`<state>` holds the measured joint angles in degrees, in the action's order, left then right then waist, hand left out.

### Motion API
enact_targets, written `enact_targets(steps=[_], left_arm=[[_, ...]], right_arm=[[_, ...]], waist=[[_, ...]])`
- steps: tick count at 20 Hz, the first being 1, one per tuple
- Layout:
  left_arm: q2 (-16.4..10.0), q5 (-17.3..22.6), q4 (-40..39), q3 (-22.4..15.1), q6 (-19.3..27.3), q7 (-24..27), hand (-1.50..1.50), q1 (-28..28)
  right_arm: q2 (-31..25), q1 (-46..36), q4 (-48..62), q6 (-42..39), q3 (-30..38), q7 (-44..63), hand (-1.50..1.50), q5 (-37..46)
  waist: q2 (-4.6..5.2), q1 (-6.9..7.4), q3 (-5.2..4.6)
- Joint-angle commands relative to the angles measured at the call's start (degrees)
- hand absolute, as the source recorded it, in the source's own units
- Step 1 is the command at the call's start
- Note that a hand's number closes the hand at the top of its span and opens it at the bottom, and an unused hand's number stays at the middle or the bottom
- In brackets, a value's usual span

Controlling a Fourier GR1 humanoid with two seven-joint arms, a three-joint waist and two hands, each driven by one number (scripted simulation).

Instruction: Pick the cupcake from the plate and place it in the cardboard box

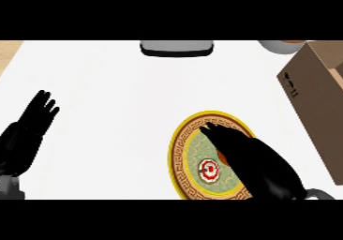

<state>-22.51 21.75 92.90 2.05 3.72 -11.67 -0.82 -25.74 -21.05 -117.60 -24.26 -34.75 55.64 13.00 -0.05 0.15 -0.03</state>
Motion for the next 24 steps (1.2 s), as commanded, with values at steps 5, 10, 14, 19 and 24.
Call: enact_targets(steps=[5,10,14,19,24], left_arm=[[0.8,-1.2,2.0,1.9,-1.2,-2.7,0.00,-1.0],[2.4,-2.7,2.2,1.3,-0.9,-2.5,0.00,0.1],[1.6,-1.6,-1.4,3.5,-3.5,-2.1,0.00,-2.6],[-0.4,0.3,4.1,5.8,-4.8,-5.8,0.00,0.7],[5.6,-4.9,1.8,2.4,-3.5,0.9,0.00,3.2]], right_arm=[[4.4,0.2,4.5,-3.8,-0.1,-1.8,-1.50,8.3],[8.7,0.9,3.5,-5.1,-4.1,4.9,-1.50,10.8],[9.0,2.1,2.0,-6.9,-4.2,5.5,-1.50,11.0],[13.4,-1.2,7.6,-7.6,-3.8,7.7,-1.50,12.9],[12.7,2.6,7.7,-8.3,-3.4,4.5,-1.50,16.3]], waist=[[0.02,0.05,0.03],[-0.03,0.00,0.01],[-0.03,-0.30,0.01],[-0.07,0.30,0.00],[-0.05,-0.04,0.01]])
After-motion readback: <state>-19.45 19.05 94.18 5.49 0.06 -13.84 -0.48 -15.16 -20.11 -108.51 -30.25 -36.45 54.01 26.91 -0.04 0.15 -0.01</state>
